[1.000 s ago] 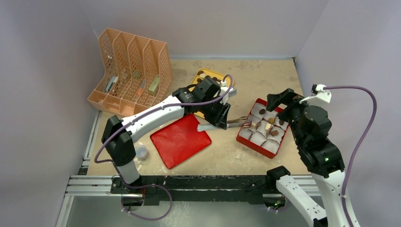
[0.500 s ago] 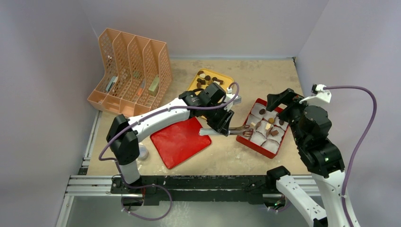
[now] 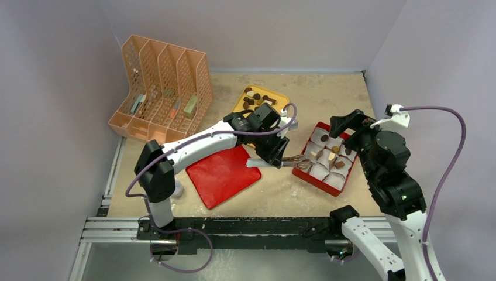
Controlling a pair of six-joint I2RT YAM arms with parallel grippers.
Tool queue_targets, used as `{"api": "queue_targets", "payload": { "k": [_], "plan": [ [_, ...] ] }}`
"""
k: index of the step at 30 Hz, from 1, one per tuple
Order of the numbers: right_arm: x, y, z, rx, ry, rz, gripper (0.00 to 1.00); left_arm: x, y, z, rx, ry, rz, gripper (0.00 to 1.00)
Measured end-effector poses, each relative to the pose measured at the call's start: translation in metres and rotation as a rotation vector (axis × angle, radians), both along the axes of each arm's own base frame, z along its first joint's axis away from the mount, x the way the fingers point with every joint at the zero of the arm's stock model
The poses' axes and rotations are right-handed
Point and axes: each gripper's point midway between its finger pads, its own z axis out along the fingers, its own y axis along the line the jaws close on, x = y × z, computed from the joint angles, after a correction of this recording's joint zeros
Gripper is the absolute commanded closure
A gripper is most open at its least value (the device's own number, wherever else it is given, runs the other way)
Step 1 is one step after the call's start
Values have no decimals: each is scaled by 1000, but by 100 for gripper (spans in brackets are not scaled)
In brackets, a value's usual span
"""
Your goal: Pack the chocolate
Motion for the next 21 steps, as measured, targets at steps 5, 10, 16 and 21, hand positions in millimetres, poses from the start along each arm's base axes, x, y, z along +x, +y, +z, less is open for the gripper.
{"api": "queue_targets", "payload": {
  "k": [5, 10, 16, 21],
  "plan": [
    [0, 0, 0, 0, 0, 0, 4, 1, 0, 0, 2, -3, 1, 64],
    [0, 0, 0, 0, 0, 0, 4, 3, 0, 3, 3, -17, -1, 64],
    [0, 0, 0, 0, 0, 0, 4, 7, 0, 7, 5, -40, 2, 65],
    [0, 0, 0, 0, 0, 0, 4, 16, -2, 15, 0, -83, 33, 66]
  ]
}}
